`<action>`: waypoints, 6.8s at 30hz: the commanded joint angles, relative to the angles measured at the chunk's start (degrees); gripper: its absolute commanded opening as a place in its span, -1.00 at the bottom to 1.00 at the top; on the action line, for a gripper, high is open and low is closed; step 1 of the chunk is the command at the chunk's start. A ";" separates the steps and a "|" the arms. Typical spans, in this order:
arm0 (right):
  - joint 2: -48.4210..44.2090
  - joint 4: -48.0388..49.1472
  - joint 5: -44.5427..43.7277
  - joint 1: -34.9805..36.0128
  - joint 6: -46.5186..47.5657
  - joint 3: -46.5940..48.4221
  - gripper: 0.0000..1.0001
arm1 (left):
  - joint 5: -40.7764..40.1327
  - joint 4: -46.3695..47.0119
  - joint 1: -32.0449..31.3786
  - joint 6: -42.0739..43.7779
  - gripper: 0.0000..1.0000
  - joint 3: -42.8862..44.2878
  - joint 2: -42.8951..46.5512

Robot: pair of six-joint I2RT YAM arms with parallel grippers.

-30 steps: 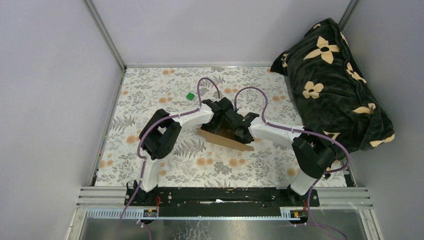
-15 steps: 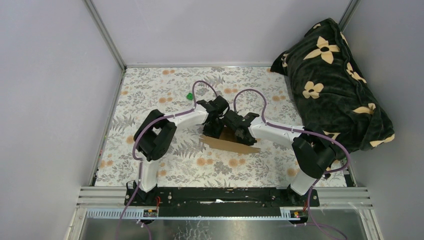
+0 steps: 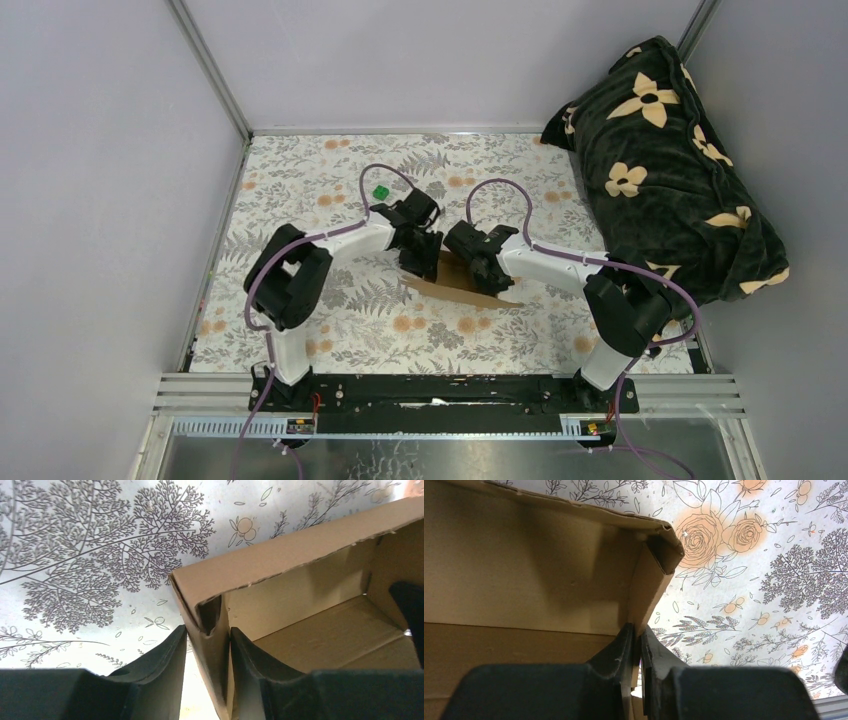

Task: Fold the paper box
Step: Fold the paper box at the center of the board.

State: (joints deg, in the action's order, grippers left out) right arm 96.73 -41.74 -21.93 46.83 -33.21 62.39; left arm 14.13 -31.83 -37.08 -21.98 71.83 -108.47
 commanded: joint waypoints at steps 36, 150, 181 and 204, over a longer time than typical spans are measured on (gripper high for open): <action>2.06 -3.91 -1.21 -0.36 5.08 3.44 -0.92 | -2.34 17.51 7.44 -5.16 -0.07 -10.56 27.41; 3.36 -2.51 -4.17 -4.41 9.50 0.01 -0.91 | -9.51 45.90 -0.81 -28.28 -0.94 -45.48 28.69; 4.08 -1.02 -3.01 -4.55 10.33 -0.89 -0.92 | -0.49 72.39 -0.89 -32.43 -0.57 -52.81 23.77; 4.61 -1.16 -2.80 -4.49 10.86 -0.50 -0.93 | 1.26 75.47 -0.87 -33.10 -0.34 -51.96 23.86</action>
State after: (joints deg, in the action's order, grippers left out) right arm 99.74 -43.40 -26.37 42.96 -22.83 63.31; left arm 14.31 38.06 -37.58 -54.43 19.57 -83.18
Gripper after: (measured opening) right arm 0.137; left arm 0.328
